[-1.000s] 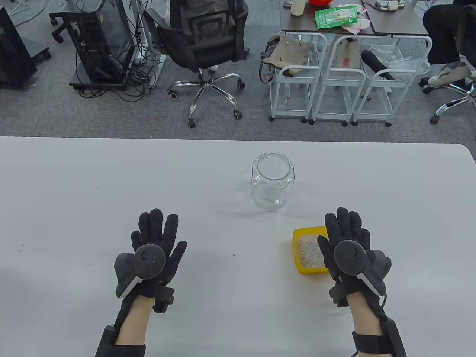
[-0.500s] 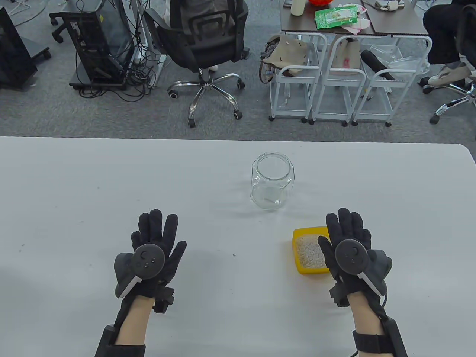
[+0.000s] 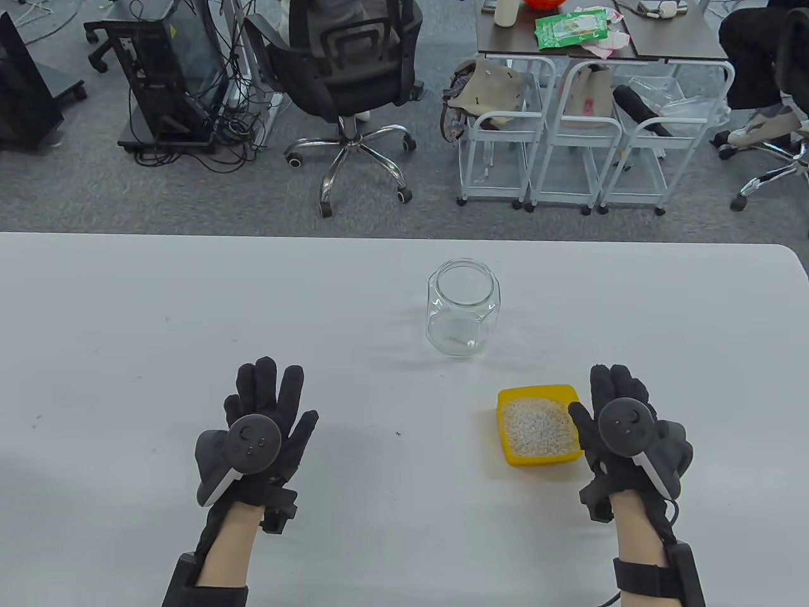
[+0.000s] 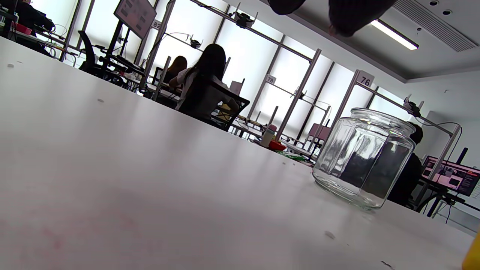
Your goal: Pour rice from plastic food container into glass jar
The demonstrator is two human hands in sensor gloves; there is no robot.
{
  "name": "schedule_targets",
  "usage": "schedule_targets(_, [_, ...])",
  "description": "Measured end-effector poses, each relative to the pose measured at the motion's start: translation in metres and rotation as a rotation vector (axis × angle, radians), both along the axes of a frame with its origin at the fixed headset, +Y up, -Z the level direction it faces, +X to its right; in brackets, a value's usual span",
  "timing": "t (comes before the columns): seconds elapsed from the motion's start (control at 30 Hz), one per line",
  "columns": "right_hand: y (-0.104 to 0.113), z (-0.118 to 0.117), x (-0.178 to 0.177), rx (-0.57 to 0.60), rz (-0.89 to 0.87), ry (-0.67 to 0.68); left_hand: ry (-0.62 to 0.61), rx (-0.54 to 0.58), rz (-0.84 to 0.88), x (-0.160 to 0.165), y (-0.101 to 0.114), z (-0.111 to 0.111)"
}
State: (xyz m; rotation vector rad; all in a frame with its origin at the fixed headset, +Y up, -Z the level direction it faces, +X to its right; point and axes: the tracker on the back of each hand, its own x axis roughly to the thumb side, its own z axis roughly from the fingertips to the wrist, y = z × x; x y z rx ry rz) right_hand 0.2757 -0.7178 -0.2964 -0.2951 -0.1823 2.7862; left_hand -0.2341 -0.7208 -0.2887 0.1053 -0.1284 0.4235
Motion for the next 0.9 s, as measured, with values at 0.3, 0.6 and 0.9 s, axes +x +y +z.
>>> schedule_targets(0.3, [-0.022,-0.007,0.019,-0.124,-0.134,-0.09,0.006,-0.008,0.01,-0.001,0.0,0.0])
schedule_targets(0.6, [-0.025,-0.01,0.014,-0.14,-0.142,-0.087,0.008,-0.019,0.015,-0.001,-0.001,0.0])
schedule_targets(0.9, [-0.025,-0.014,0.005,-0.137,-0.113,-0.07,0.007,-0.024,0.015,-0.001,-0.002,-0.001])
